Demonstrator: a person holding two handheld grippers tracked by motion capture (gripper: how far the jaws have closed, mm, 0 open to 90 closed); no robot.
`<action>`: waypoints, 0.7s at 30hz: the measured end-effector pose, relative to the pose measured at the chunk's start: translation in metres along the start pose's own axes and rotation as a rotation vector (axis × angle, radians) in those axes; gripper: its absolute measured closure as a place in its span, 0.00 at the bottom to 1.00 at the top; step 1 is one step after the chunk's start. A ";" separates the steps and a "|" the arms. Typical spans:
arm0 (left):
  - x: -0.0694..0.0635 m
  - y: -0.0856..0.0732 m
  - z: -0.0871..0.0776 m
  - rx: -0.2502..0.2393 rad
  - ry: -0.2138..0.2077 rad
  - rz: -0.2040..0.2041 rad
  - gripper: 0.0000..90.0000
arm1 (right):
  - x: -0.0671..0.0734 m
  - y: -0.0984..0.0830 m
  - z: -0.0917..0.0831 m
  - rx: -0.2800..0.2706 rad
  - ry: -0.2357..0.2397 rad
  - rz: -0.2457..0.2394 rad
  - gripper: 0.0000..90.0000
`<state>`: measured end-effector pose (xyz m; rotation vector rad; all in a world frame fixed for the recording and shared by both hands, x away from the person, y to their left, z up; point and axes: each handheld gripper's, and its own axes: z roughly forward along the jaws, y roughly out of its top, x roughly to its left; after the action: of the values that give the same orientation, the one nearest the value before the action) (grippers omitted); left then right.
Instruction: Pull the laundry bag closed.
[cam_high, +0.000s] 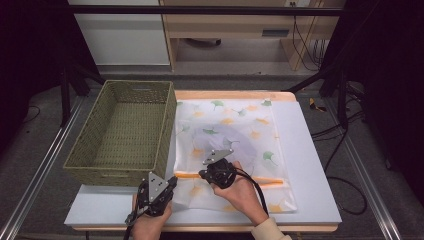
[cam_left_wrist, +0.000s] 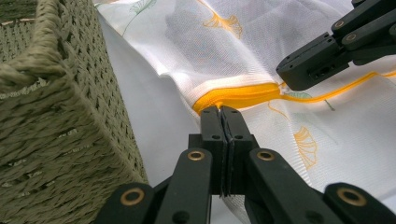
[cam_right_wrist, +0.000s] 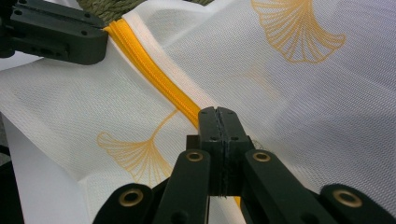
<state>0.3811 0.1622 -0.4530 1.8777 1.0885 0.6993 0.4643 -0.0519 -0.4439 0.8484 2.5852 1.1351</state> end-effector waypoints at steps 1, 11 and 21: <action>0.000 0.000 0.000 -0.001 0.000 -0.003 0.99 | 0.000 0.000 0.000 0.003 -0.006 0.000 1.00; 0.004 -0.001 -0.002 -0.004 0.006 -0.012 0.99 | -0.008 -0.006 -0.004 -0.004 -0.021 0.011 1.00; 0.005 -0.003 -0.002 -0.002 0.009 -0.015 0.99 | -0.015 -0.014 -0.008 -0.008 -0.029 0.041 1.00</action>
<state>0.3812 0.1681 -0.4542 1.8650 1.1056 0.7005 0.4671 -0.0727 -0.4498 0.9125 2.5495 1.1353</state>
